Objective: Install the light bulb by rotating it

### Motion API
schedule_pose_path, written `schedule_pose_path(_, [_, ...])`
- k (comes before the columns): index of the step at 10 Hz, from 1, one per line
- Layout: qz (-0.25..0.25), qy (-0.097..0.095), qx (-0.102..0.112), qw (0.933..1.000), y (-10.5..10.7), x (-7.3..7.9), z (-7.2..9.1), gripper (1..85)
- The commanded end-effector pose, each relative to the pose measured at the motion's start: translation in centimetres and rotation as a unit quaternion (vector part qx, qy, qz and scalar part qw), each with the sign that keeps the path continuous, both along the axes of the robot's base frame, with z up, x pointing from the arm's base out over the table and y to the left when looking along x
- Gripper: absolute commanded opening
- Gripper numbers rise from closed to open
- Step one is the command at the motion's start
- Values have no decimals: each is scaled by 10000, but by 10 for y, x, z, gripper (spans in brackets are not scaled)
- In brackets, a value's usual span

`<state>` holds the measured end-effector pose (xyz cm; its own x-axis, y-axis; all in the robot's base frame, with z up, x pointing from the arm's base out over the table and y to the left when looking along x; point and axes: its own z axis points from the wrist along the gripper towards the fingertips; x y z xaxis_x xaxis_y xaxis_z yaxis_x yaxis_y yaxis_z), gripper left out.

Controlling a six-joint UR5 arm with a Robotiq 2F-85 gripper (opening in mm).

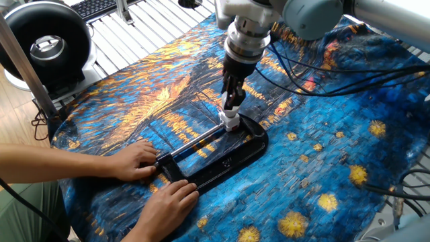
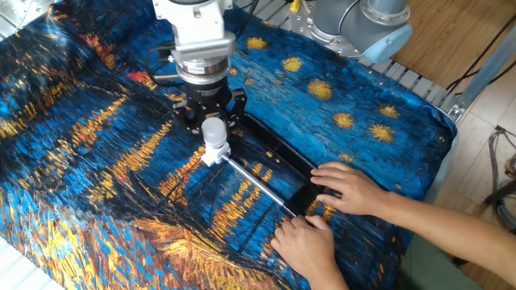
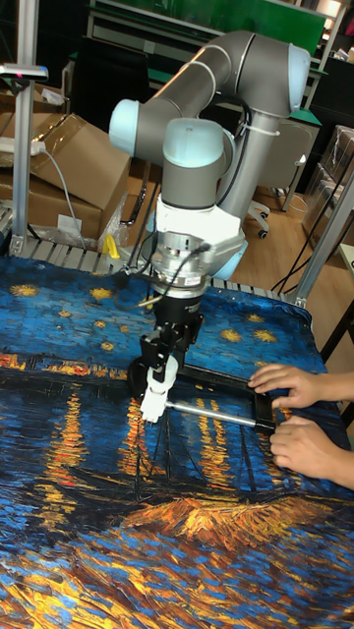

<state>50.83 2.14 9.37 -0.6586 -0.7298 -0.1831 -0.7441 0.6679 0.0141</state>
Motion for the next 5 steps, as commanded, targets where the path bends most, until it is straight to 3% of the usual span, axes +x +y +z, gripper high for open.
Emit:
schedule_pose_path(1, [-928,49,170,9955,0,6,2,277])
schedule_pose_path(5, [-1691,199,388,9846,6,6,2,253])
